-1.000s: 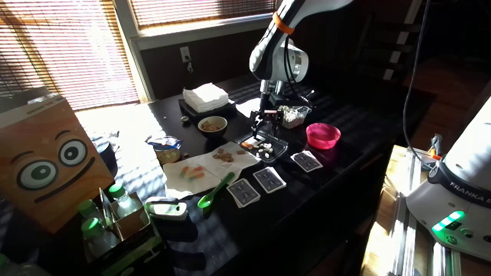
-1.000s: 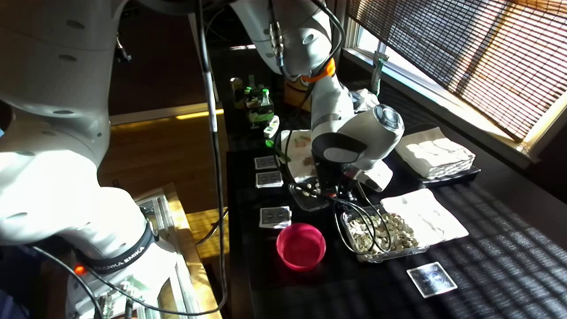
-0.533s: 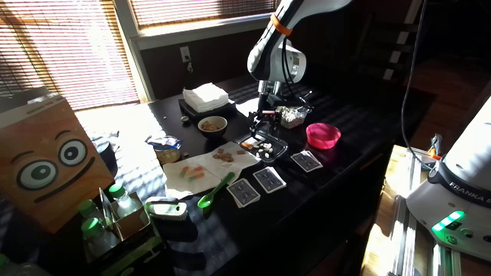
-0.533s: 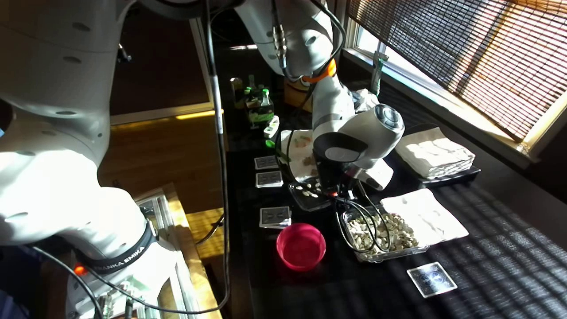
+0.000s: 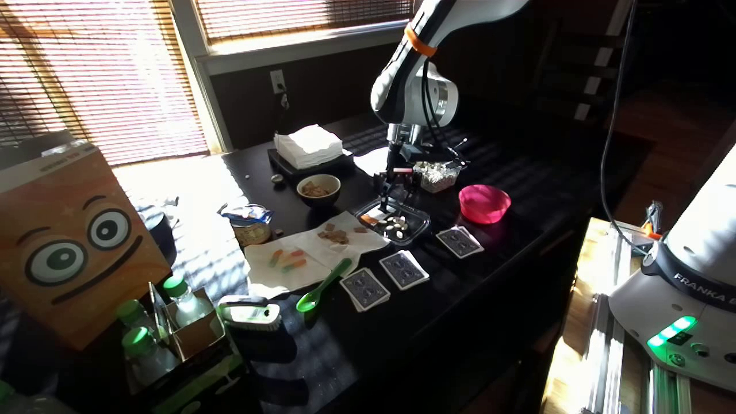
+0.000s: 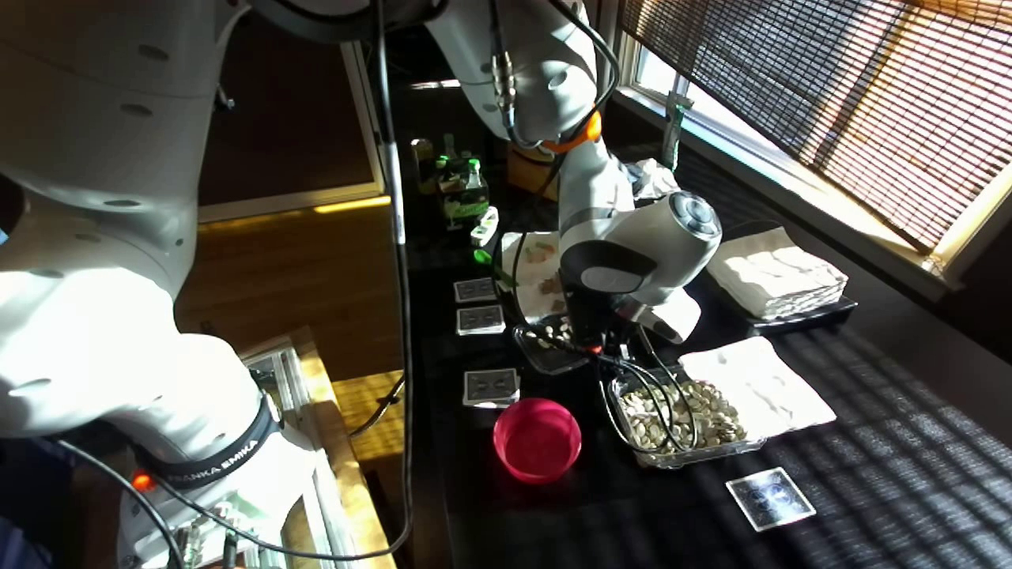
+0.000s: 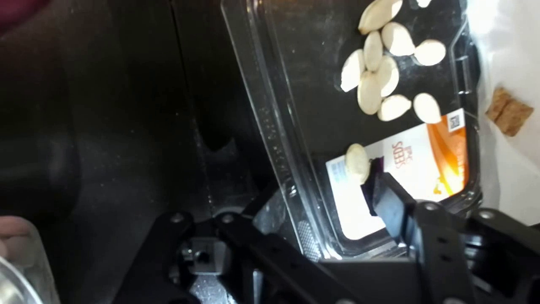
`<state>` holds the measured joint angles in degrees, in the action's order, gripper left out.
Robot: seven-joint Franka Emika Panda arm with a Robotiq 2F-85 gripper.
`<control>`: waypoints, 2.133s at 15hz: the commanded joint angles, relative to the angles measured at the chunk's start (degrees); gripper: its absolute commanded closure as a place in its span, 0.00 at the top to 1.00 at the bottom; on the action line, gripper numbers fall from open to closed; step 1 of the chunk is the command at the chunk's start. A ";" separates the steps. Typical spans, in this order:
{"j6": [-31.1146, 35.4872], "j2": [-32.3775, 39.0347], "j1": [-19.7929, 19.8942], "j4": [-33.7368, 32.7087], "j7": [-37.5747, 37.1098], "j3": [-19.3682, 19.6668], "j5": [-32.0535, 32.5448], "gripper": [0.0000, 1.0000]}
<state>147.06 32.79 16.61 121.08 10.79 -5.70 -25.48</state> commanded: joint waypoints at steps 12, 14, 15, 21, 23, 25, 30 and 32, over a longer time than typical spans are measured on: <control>-1.32 1.84 -0.60 -2.42 -1.28 0.52 -0.59 0.19; -1.53 1.91 -0.31 -2.52 -1.00 0.34 -0.88 0.11; -1.81 1.96 -0.26 -2.59 -1.08 0.49 -0.80 0.03; -2.83 1.89 1.13 -2.80 -0.09 0.45 -1.98 0.01; -3.05 1.96 2.09 -2.82 0.87 0.07 -3.01 0.02; -3.61 1.98 3.66 -2.90 2.53 -0.82 -5.24 0.02; -5.65 1.94 6.49 -3.21 6.95 -1.73 -11.51 0.02; -6.35 1.91 6.86 -3.31 8.80 -1.58 -13.86 0.02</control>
<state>142.53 32.97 21.96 119.56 15.99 -6.64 -35.24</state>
